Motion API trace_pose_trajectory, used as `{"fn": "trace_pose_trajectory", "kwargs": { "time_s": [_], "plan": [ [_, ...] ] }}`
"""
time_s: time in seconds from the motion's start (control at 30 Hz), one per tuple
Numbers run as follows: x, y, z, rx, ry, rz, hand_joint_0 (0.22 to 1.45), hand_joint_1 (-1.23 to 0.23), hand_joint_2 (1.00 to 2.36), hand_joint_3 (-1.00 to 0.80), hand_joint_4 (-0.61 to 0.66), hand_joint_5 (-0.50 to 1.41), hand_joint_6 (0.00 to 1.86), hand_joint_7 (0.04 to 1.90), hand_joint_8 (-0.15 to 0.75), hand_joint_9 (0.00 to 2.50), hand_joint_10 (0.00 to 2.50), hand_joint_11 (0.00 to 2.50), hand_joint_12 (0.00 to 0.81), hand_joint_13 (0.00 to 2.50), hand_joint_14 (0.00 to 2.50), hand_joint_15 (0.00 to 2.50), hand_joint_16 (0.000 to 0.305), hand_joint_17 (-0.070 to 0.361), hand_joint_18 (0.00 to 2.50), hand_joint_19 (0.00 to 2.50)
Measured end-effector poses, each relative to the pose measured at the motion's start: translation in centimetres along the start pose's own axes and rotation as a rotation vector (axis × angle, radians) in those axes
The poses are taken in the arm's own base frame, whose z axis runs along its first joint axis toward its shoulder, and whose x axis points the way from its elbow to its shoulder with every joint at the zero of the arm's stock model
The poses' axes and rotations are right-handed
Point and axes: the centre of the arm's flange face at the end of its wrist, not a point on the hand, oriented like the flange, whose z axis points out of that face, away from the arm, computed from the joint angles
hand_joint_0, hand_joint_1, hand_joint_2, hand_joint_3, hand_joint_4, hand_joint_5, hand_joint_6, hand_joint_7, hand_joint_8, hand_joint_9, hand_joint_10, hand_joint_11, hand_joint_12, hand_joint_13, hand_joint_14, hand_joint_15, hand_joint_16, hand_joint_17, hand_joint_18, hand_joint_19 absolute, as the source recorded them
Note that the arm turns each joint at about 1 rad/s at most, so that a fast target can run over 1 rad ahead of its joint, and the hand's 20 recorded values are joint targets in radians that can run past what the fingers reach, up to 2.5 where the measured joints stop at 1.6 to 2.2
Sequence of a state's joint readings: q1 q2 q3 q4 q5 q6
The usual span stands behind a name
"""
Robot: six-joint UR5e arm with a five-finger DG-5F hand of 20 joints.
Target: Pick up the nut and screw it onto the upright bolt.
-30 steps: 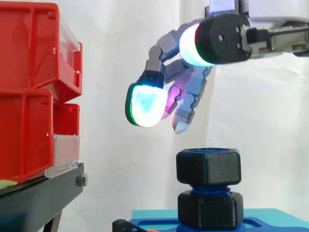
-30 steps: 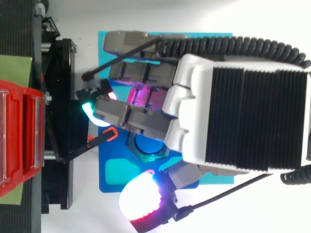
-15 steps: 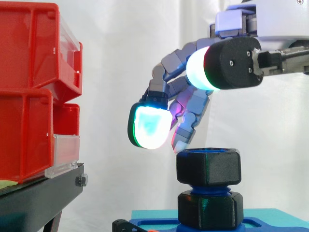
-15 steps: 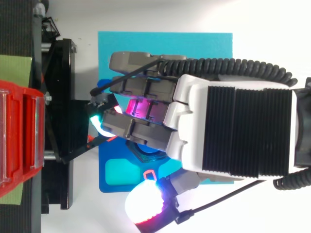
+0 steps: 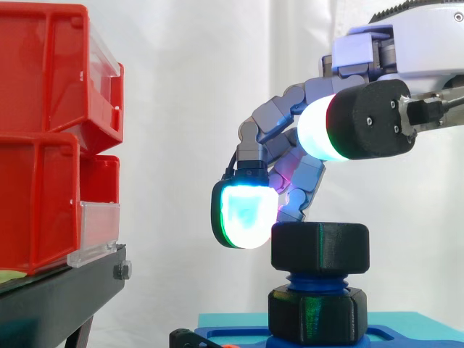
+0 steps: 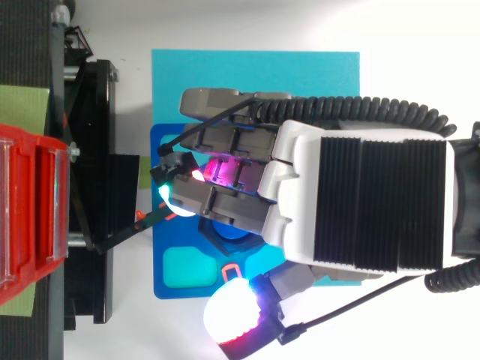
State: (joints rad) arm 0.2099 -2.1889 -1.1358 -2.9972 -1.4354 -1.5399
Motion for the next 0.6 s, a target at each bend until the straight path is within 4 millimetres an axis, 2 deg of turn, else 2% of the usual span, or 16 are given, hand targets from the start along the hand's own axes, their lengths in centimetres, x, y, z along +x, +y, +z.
{"fn": "trace_pose_trajectory", "kwargs": {
  "time_s": [0.37,0.6],
  "plan": [
    [0.1,-0.7,-0.2,0.004,0.015,0.007,0.53,-0.2,1.0,-0.5,0.18,-0.02,0.51,1.3,0.258,1.0,0.0,0.0,0.211,0.77,0.0,0.0,0.018,0.04,0.43,0.0],
    [0.3,-1.8,-0.6,0.016,0.046,0.005,0.54,-0.21,1.0,-0.5,0.15,0.0,0.5,1.54,0.269,1.05,0.0,0.0,0.207,0.81,0.0,0.0,0.016,0.036,0.46,0.0]
  ]
}}
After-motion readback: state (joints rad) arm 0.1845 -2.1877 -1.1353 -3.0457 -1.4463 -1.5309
